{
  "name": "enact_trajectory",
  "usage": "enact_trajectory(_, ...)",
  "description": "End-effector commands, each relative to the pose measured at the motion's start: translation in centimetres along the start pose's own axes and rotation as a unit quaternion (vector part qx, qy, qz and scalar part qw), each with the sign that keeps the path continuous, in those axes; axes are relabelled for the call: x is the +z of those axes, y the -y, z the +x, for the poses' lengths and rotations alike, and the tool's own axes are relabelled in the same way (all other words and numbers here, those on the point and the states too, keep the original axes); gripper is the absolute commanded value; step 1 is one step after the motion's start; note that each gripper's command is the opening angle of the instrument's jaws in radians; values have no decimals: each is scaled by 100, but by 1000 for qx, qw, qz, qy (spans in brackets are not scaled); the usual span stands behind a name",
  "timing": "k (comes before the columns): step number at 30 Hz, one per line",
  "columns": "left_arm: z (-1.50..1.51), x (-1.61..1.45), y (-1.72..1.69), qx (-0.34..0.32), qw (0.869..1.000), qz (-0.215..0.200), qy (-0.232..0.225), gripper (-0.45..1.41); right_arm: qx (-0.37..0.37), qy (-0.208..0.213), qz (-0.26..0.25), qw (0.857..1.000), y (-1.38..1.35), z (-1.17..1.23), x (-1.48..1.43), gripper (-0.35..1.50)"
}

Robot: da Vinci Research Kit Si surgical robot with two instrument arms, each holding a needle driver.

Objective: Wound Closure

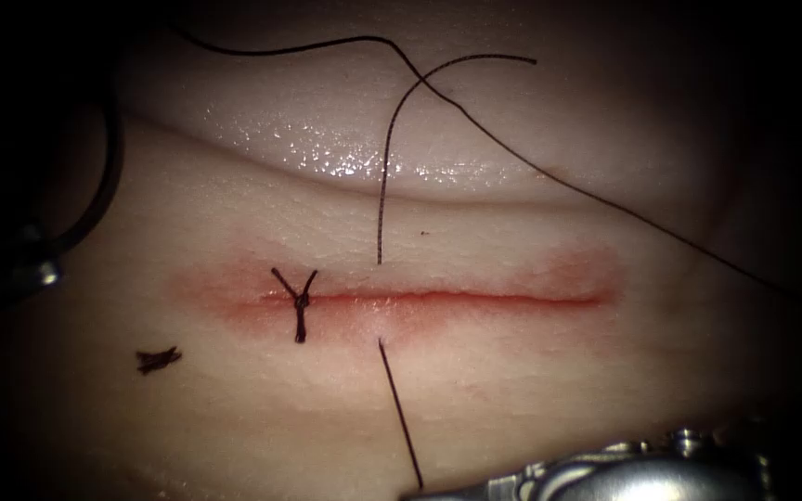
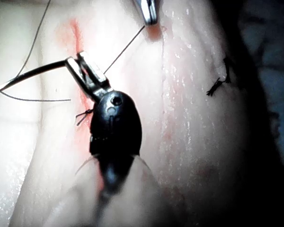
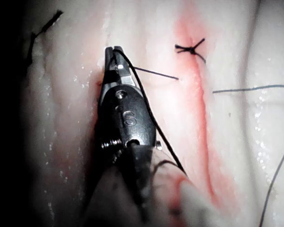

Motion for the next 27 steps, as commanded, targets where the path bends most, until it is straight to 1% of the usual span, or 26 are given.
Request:
enact_trajectory(1, -6, 5, -5, -1, 1000, -1, 0, -45, -1, 0, 4, 1000, 6, 1, 11, -35)
enact_trajectory(7, -11, 9, 0, -2, 1000, -5, 1, -45, -7, 6, 30, 1000, 18, 8, 10, -35)
enact_trajectory(9, -13, 12, 2, -2, 1000, -8, 2, -45, -13, 4, 53, 998, 29, 13, 9, -35)
enact_trajectory(11, -14, 14, 4, -3, 1000, -10, 3, -45, -18, 4, 67, 998, 36, 19, 8, -35)
enact_trajectory(14, -15, 17, 6, -4, 1000, -11, 4, -45, -20, 3, 70, 997, 41, 23, 8, -35)
enact_trajectory(17, -19, 23, 12, -6, 1000, -15, 5, -45, -24, 6, 87, 996, 50, 35, 7, -35)
enact_trajectory(18, -19, 23, 12, -6, 1000, -15, 5, -45, -24, 6, 87, 996, 50, 35, 7, -35)
enact_trajectory(22, -30, 31, 24, -8, 1000, -19, 5, -45, -33, 6, 114, 993, 61, 42, 8, -35)
enact_trajectory(23, -36, 35, 30, -8, 1000, -19, 7, -45, -32, 10, 126, 992, 67, 46, 8, -35)
enact_trajectory(27, -49, 49, 42, -9, 1000, -25, 13, -45, -37, 7, 138, 990, 78, 57, 9, -35)
